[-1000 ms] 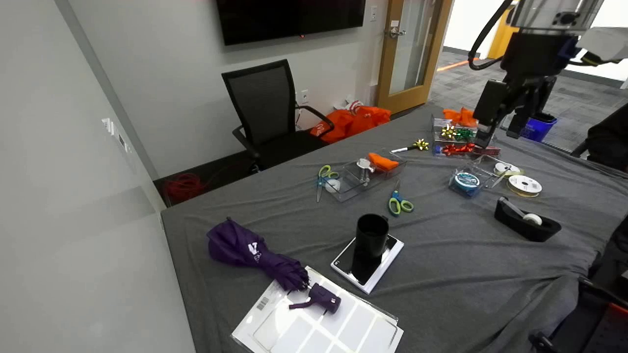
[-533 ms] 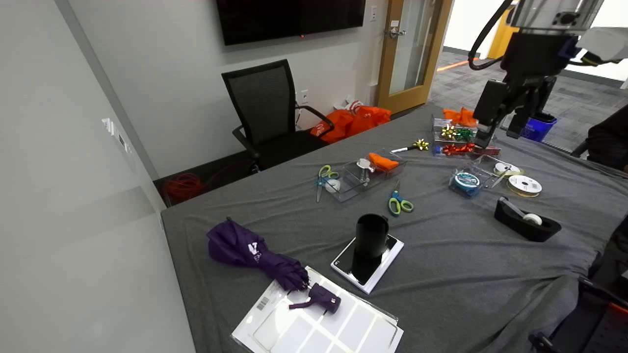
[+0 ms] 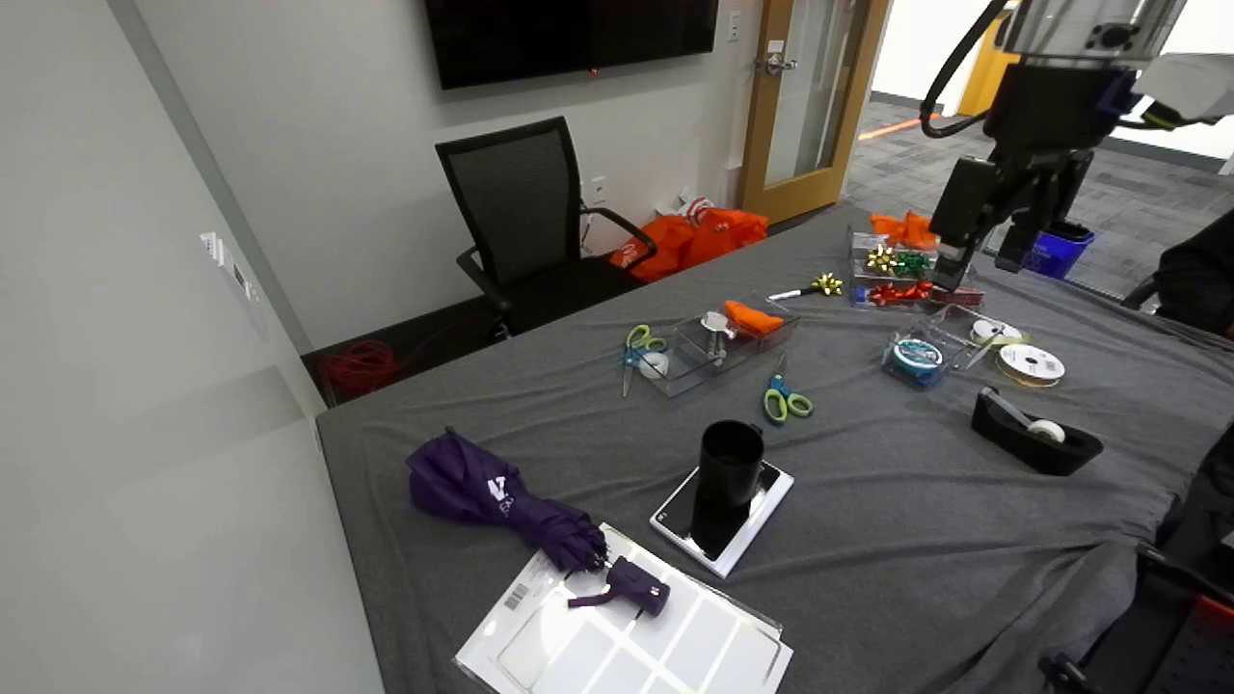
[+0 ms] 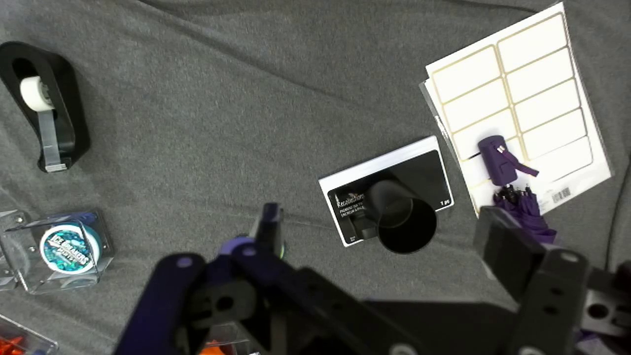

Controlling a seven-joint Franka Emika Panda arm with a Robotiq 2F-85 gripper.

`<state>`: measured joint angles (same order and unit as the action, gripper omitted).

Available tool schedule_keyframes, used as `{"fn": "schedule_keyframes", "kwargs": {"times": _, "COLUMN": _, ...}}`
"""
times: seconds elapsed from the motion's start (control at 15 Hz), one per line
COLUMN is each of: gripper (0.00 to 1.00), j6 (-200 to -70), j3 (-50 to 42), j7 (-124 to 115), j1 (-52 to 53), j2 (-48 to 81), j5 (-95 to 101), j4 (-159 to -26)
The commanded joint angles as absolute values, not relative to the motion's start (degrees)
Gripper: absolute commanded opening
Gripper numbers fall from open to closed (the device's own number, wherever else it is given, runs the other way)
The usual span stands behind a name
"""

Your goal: Put the right scissors in the cup

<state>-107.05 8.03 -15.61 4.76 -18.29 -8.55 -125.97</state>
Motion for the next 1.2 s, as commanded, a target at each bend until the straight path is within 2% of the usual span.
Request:
{"fn": "schedule_keyframes", "kwargs": {"times": 0.0, "gripper": 1.0, "j6": -106.9, "j3": 7.99, "j7": -15.63, "j1": 4.79, "j2": -18.26, "j5": -8.52, "j4": -125.84}}
{"fn": "schedule_keyframes", "kwargs": {"times": 0.8, "gripper": 1.0, "j6": -106.9, "j3": 7.99, "j7": -15.63, "j1": 4.79, "j2": -18.26, "j5": -8.52, "j4": -125.84}}
{"fn": "schedule_keyframes", "kwargs": {"times": 1.13, "gripper": 1.0, "j6": -114.84, "j3": 7.12, "j7": -20.8, "j1": 3.71, "j2": -15.78, "j5": -11.31, "j4": -126.16}}
